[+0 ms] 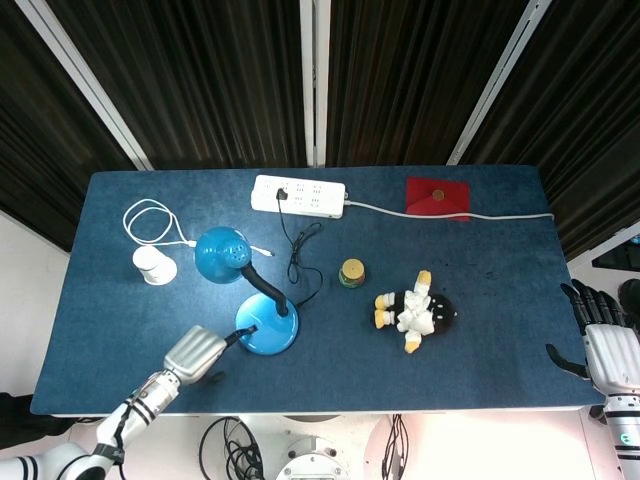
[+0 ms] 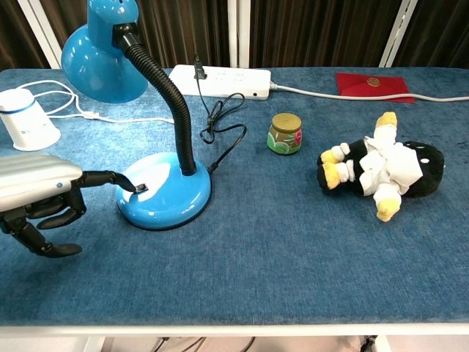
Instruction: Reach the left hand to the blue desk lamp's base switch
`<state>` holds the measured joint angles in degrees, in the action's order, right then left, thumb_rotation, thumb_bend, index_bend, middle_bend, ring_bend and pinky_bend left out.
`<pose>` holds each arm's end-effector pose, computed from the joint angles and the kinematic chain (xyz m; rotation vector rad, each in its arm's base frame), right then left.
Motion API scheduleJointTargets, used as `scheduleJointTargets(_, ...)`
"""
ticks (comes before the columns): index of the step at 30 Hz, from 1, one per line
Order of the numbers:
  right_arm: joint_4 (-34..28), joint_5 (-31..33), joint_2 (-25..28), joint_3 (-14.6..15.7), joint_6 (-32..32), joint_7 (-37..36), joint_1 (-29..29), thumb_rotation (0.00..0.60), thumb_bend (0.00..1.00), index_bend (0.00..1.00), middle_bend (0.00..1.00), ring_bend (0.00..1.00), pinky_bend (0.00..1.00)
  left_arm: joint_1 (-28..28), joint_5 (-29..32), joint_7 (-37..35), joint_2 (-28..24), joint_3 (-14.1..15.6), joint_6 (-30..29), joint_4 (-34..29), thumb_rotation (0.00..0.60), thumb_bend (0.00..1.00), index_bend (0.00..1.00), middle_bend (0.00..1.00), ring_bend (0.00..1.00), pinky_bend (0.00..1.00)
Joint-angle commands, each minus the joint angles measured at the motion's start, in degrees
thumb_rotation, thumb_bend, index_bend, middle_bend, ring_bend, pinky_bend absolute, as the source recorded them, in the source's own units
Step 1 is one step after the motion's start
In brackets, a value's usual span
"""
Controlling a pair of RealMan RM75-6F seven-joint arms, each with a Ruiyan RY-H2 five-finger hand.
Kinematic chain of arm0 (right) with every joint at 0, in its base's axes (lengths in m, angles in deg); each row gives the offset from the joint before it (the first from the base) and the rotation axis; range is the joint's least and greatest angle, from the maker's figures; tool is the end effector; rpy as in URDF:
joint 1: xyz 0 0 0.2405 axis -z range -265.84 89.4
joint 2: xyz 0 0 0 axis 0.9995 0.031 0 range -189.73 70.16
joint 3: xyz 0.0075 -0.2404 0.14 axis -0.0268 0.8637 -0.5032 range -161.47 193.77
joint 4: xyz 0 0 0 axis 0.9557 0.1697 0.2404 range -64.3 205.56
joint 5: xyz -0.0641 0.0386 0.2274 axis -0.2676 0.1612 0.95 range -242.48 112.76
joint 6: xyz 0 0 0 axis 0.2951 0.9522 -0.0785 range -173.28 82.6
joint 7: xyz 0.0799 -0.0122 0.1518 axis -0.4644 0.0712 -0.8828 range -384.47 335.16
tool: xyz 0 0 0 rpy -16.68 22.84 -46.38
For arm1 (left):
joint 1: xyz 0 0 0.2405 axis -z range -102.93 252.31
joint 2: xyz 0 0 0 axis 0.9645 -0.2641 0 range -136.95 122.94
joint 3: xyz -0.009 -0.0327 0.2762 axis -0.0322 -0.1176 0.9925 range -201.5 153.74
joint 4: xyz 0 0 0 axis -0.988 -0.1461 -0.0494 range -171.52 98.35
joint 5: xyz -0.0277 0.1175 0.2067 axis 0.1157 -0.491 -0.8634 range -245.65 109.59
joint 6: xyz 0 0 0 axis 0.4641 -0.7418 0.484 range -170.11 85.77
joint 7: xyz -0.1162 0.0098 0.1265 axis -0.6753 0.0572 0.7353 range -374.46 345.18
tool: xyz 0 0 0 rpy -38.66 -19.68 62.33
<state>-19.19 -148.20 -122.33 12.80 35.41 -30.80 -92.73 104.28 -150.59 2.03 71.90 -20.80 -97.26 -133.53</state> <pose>-0.3679 -0.2135 0.1506 1.3496 -1.0017 0.8690 -0.2157 0.2623 -0.0485 -2.1348 -0.9803 -0.7941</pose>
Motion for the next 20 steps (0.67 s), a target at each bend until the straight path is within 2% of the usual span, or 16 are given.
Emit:
scheduleJointTargets(1,-0.1,0.0,0.0,0.0,0.0,0.0,0.0,0.6,0.2,0.0,0.0,0.0,0.0,-1.4,-2.6,-1.3,-0.3,-0.4,-4.4,0.2,0.6,0.25,0.09,0.83,0.81,0.84)
scheduleJointTargets(8,-0.3,-0.1,0.2,0.0,0.3,0.0,0.1,0.6,0.2,0.0,0.0,0.0,0.0,-7.6,-2.8,-1.4,-5.1,-0.4,-15.7,-0.1,0.6,0.25,0.13,0.82,0.8,0.84)
scheduleJointTargets(11,-0.5,-0.5,0.5,0.4,-0.2,0.3,0.0,0.6,0.2,0.0,0.0,0.0,0.0,-11.2,-2.6,-3.1,-6.8,-2.2,-23.5,1.5,0.6,0.19,0.16,0.75,0.74,0.84)
scheduleJointTargets(14,-0.8,-0.6,0.6,0.5,-0.3,1.2,-0.1,0.6,0.2,0.0,0.0,0.0,0.0,-14.4,-2.0,-2.9,-7.7,-4.0,-30.1,4.0,0.6,0.1,0.18,0.64,0.62,0.81)
scheduleJointTargets(16,-1.0,-1.2,0.7,0.6,-0.1,1.5,-0.2,0.6,0.19,0.0,0.0,0.0,0.0,-16.2,0.1,-0.9,-8.6,-5.1,-32.6,5.0,0.6,0.06,0.19,0.53,0.48,0.7)
scheduleJointTargets(17,-1.0,-1.7,0.8,0.8,0.0,1.8,-0.2,0.6,0.19,0.0,0.0,0.0,0.0,-16.7,1.5,0.8,-9.2,-5.4,-32.8,4.9,0.6,0.04,0.18,0.43,0.35,0.58)
scheduleJointTargets(19,-0.5,-2.9,0.7,0.9,0.8,3.2,-0.3,0.6,0.18,0.0,0.0,0.0,0.0,-17.3,3.5,3.5,-10.9,-5.4,-32.0,3.9,0.6,0.01,0.13,0.15,0.09,0.23)
scheduleJointTargets(20,-0.2,-3.3,0.5,0.9,1.4,4.0,-0.2,0.6,0.18,0.0,0.0,0.0,0.0,-17.5,3.4,3.7,-11.5,-5.5,-32.2,3.7,0.6,0.0,0.11,0.07,0.02,0.11)
